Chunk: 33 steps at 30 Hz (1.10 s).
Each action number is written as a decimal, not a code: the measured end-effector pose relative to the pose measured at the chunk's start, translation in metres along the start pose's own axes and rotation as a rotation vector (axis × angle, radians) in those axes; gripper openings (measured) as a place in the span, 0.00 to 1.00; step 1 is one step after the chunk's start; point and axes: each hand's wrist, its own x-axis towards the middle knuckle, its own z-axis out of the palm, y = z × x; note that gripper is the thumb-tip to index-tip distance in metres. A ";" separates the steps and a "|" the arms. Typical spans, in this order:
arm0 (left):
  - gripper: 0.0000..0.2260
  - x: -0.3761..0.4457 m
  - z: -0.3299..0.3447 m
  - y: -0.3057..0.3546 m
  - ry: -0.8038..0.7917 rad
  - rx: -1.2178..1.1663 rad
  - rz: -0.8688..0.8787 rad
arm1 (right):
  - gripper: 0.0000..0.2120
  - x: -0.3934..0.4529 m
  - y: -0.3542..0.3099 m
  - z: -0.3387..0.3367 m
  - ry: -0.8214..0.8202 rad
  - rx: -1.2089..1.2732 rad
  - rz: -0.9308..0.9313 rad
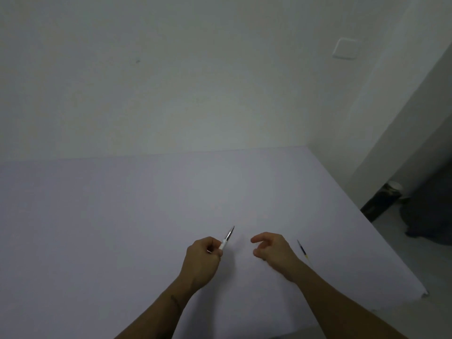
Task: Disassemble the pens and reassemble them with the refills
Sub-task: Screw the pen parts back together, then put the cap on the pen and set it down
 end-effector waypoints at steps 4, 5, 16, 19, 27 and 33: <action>0.06 0.000 0.014 0.000 -0.009 0.012 -0.028 | 0.08 0.010 0.028 -0.018 0.131 -0.275 -0.049; 0.05 -0.001 0.017 0.001 -0.015 0.023 -0.035 | 0.07 0.012 0.033 -0.020 0.152 -0.352 -0.053; 0.05 0.002 0.047 0.013 -0.025 0.151 -0.127 | 0.09 0.043 0.059 -0.007 0.062 -0.605 -0.085; 0.04 0.003 0.051 0.019 -0.027 0.178 -0.146 | 0.09 0.047 0.059 -0.008 -0.005 -0.624 -0.074; 0.04 0.011 0.061 0.041 0.036 0.172 -0.170 | 0.04 0.063 0.017 -0.038 0.014 -0.103 -0.091; 0.04 0.017 0.077 0.057 0.058 0.108 -0.166 | 0.07 0.067 -0.024 -0.072 0.020 0.237 -0.154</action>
